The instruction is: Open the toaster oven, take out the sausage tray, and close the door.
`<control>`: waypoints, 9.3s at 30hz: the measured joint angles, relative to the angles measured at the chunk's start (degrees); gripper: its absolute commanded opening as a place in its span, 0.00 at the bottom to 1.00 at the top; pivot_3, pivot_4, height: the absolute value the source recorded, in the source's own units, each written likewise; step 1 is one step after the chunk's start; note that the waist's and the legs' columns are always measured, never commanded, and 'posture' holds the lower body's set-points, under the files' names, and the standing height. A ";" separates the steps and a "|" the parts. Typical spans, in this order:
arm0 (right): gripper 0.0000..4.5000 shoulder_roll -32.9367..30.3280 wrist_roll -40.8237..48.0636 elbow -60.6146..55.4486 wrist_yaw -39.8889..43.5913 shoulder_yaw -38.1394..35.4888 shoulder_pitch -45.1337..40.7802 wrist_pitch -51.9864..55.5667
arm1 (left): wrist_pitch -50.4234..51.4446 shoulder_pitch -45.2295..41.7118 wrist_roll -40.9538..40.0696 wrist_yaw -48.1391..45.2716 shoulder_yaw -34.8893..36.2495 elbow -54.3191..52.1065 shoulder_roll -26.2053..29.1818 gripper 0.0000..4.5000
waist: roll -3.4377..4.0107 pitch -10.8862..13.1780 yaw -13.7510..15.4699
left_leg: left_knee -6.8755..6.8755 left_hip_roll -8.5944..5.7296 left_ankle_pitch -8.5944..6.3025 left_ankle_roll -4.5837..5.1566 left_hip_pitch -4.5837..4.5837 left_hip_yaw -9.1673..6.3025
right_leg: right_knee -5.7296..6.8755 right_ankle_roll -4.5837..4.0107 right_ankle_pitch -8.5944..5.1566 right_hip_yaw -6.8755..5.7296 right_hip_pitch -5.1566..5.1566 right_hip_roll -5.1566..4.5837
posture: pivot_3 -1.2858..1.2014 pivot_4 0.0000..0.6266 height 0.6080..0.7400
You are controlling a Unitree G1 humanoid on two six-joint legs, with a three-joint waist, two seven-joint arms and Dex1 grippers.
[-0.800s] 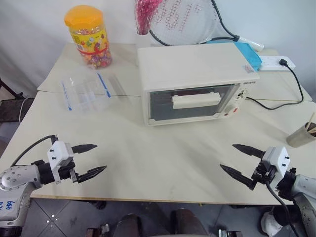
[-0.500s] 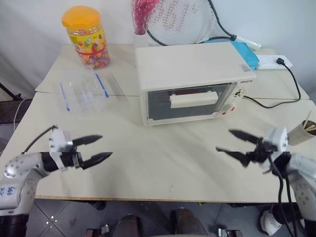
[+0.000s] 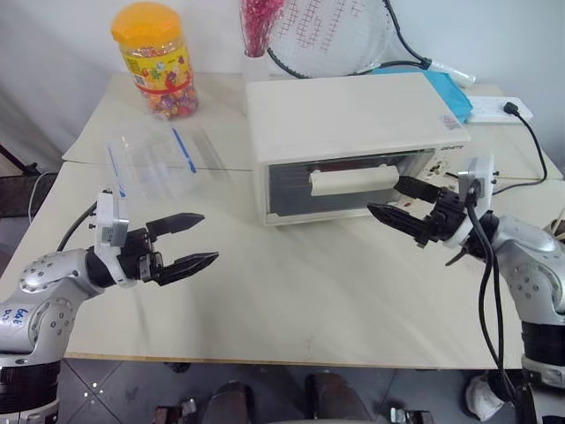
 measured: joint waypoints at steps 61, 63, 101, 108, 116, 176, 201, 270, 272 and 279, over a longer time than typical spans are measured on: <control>1.00 2.11 -55.33 -14.99 -26.33 13.91 11.42 -22.75 | -24.15 -12.86 26.45 -0.34 -22.91 19.32 -18.86 0.33 | 0.27 0.11 1.61 | 0.80 -0.25 0.35 -0.08 -0.43 -0.32 | 0.43 0.23 0.13 -0.03 -0.29 -0.02 | 0.52 0.24 1.00; 0.96 3.62 -60.26 -10.65 -28.58 18.24 7.28 -24.73 | -22.25 -10.54 24.61 0.42 -20.05 15.67 -16.95 0.48 | 0.27 0.11 1.64 | 0.80 -0.35 0.30 0.01 -0.46 -0.35 | 0.45 0.23 0.13 -0.13 -0.26 -0.19 | 0.52 0.24 1.00; 0.01 10.14 -83.69 25.48 -42.47 31.94 -16.24 -39.67 | -17.22 -16.16 21.28 3.31 -19.71 12.36 -19.37 1.00 | 0.22 0.11 -0.34 | 0.89 -0.64 0.33 0.16 -0.38 -0.50 | 0.47 0.27 0.15 -0.57 0.00 -0.58 | 0.52 0.24 1.00; 0.01 10.39 -84.50 26.08 -42.95 31.94 -16.58 -39.93 | -18.83 -21.09 21.79 2.29 -21.50 17.26 -22.79 1.00 | 0.21 0.11 -0.28 | 0.92 -0.65 0.36 0.15 -0.37 -0.49 | 0.46 0.28 0.16 -0.56 0.02 -0.58 | 0.52 0.24 1.00; 0.01 9.09 -84.28 22.51 -39.90 31.31 -15.41 -39.80 | -22.61 -28.79 21.78 0.39 -20.96 26.79 -24.16 1.00 | 0.21 0.12 -0.24 | 0.84 -0.61 0.36 0.15 -0.40 -0.51 | 0.50 0.28 0.16 -0.59 -0.02 -0.52 | 0.52 0.24 1.00; 0.00 1.85 -78.49 -24.70 -21.97 18.74 24.45 -45.12 | 64.59 -28.41 -21.99 41.49 5.84 22.39 -26.17 0.25 | 0.08 0.19 1.58 | 0.85 -0.70 0.48 0.01 -0.28 -0.61 | 0.46 0.29 0.16 -0.55 0.04 -0.53 | 0.52 0.24 1.00; 0.25 -5.25 -46.26 -13.78 -12.46 4.43 32.81 -52.66 | 55.83 -2.94 -66.26 61.18 6.33 27.96 -11.92 0.00 | 0.02 0.18 0.95 | 0.80 -0.67 0.50 -0.07 -0.09 -0.61 | 0.37 0.25 0.14 -0.60 0.23 -0.53 | 0.52 0.24 1.00; 0.99 9.05 -4.84 -23.64 14.91 -26.60 64.47 -33.52 | 59.32 -26.68 -47.89 42.36 -22.79 37.26 -4.01 0.00 | 0.44 0.31 1.90 | -0.20 -1.09 0.67 -0.24 -0.15 -1.84 | -1.00 0.31 0.17 -1.92 1.11 -0.91 | 0.52 0.24 1.00; 0.99 9.33 -4.79 -25.52 13.93 -26.83 65.22 -33.57 | 59.26 -30.01 -42.32 40.44 -24.99 39.02 -7.10 0.00 | 0.44 0.31 2.11 | -0.20 -1.18 0.78 -0.24 -0.16 -1.86 | -0.97 0.32 0.18 -1.93 1.10 -0.91 | 0.52 0.24 1.00; 0.99 11.54 -4.76 -31.63 9.82 -26.81 68.42 -33.54 | 58.36 -40.63 -22.88 30.96 -30.33 46.26 -17.72 0.00 | 0.52 0.26 3.24 | -0.21 -1.45 0.90 -0.14 -0.17 -1.90 | -0.97 0.45 0.24 -1.95 1.15 -0.92 | 0.52 0.24 1.00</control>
